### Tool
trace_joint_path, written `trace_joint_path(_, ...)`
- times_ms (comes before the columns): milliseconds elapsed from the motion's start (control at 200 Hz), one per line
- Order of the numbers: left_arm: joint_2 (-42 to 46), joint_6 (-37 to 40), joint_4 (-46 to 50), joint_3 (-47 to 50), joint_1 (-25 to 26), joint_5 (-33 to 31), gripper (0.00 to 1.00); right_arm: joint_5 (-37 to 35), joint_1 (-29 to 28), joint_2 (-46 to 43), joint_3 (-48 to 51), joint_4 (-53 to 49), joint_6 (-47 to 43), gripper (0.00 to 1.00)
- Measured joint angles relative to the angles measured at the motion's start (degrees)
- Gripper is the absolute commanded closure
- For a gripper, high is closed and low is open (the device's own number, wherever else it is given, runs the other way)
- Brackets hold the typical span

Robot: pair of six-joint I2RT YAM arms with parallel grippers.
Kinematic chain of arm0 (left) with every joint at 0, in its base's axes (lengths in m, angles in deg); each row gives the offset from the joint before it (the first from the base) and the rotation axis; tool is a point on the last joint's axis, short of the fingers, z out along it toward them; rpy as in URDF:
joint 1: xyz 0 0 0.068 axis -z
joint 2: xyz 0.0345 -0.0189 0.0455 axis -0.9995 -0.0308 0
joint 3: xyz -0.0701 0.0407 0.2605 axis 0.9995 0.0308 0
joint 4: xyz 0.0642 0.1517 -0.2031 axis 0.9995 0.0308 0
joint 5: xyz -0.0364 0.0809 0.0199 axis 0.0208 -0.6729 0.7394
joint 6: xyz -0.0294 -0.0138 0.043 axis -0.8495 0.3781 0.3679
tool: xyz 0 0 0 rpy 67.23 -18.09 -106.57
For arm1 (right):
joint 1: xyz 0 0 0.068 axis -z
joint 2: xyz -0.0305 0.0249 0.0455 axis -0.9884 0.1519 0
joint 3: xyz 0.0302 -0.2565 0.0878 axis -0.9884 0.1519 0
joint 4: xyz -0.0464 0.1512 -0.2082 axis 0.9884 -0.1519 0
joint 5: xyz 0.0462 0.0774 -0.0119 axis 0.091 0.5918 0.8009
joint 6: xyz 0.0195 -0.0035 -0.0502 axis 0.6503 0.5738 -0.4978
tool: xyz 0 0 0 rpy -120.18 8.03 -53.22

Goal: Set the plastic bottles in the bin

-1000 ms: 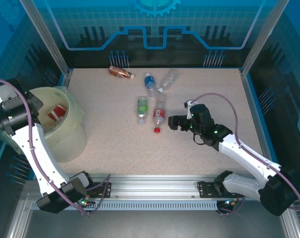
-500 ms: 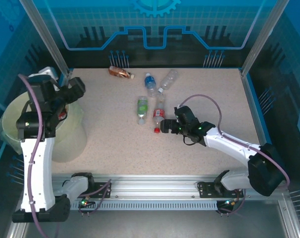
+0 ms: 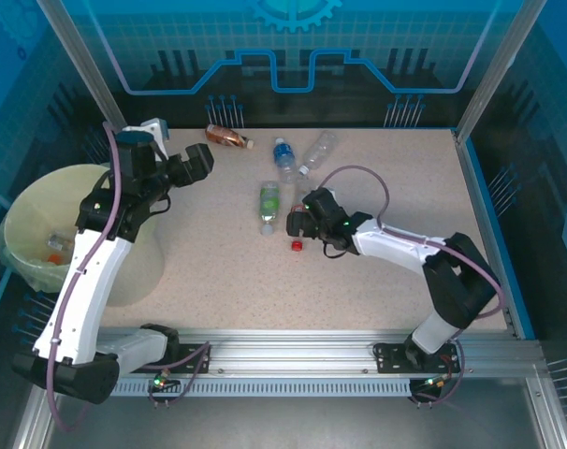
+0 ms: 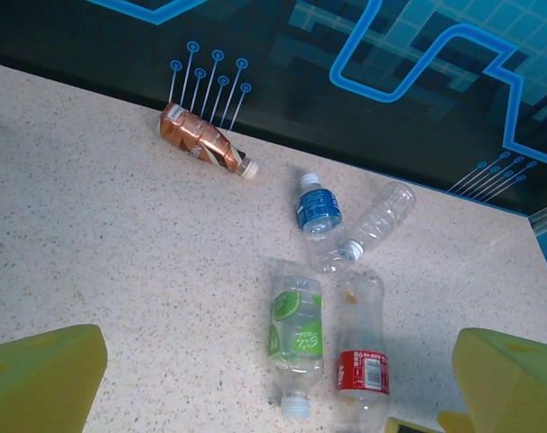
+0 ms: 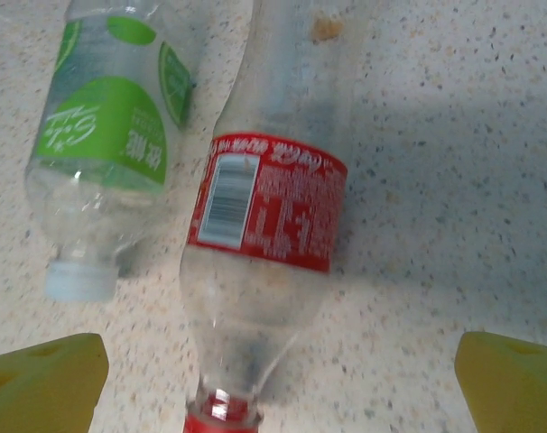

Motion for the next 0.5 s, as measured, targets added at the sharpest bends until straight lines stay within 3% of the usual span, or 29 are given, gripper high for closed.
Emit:
trace_joint_path(275,0.42,-0.02,-1.27,1.7,0.0,0.94,0.01,-4.31,-1.75,10.14,-6.99,-0.98,0.66,0.05)
trace_joint_path(500,1.05,0.0,-1.55,2.03,0.0,2.97,0.01,-6.56,-2.49,14.16,-8.33,-1.09,2.1,0.18)
